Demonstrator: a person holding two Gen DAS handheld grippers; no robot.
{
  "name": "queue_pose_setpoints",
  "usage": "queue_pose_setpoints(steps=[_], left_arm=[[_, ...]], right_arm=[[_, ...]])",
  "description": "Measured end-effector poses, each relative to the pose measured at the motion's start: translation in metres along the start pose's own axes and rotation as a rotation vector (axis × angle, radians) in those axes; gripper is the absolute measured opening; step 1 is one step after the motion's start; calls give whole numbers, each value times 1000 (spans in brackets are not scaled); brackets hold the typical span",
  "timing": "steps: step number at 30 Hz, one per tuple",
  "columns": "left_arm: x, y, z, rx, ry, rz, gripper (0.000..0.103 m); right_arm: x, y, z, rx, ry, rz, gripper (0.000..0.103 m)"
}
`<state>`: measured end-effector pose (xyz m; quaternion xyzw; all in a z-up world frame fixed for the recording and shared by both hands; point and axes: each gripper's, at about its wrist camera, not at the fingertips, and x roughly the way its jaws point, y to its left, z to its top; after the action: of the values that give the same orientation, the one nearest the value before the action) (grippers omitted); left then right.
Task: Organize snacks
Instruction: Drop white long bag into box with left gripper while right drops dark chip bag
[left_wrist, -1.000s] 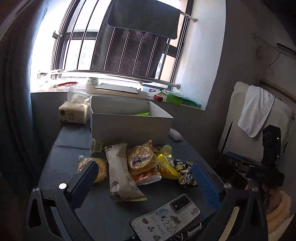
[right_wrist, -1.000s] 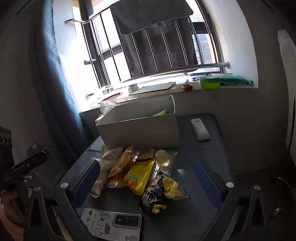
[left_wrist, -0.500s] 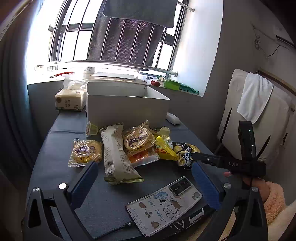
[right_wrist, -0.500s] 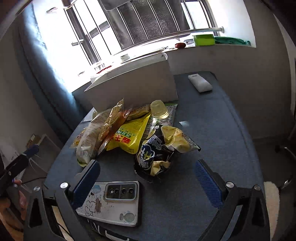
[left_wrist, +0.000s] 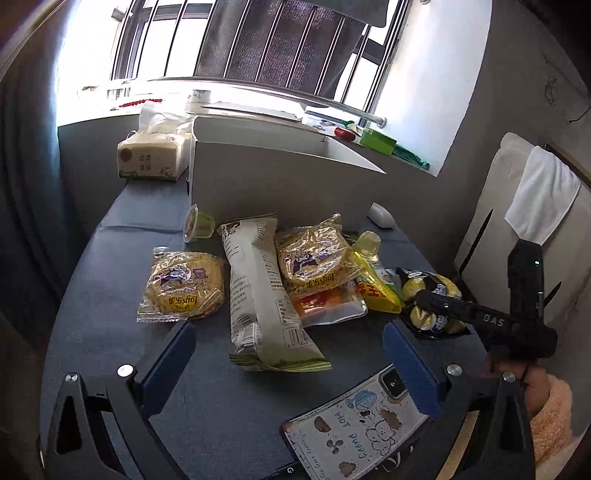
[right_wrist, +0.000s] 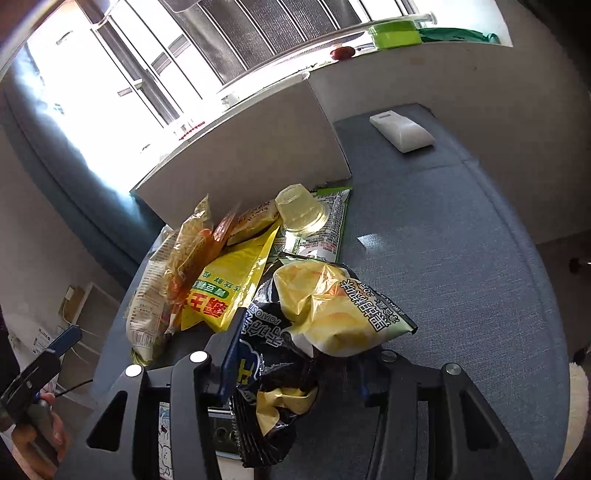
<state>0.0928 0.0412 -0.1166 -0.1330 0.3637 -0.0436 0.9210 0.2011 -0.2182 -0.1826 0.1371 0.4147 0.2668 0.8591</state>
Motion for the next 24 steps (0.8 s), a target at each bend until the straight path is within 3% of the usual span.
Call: queue_pose_setpoints(steps=[6,11,13,16,17,18,21,24], left_arm=[[58,24,22,-82,131,101,102],[83,19,36,0,151,207,102],[91,16,39,30,166,204,97],[103,9,39,93,189,225,82],[106,4,39,127,184,214,67],[107,1,38,144,185,187,45],[103,-2,35,157,175,166,44],[90,6,32,109,148,119,44]], right_arm=[[-44,4,-4,11,-76,17,52],[-69,13,-6,-18,-110,14,52],[-73,16,-6,-35,-115,6,52],[-70,20,-5,-55,-108,6,52],[-68,21,-6,-56,-102,4,52],[-65,22,-6,-57,-95,6,52],[-58,23,-8,-64,-76,11,52],[-55,24,-10,-68,-64,17,52]])
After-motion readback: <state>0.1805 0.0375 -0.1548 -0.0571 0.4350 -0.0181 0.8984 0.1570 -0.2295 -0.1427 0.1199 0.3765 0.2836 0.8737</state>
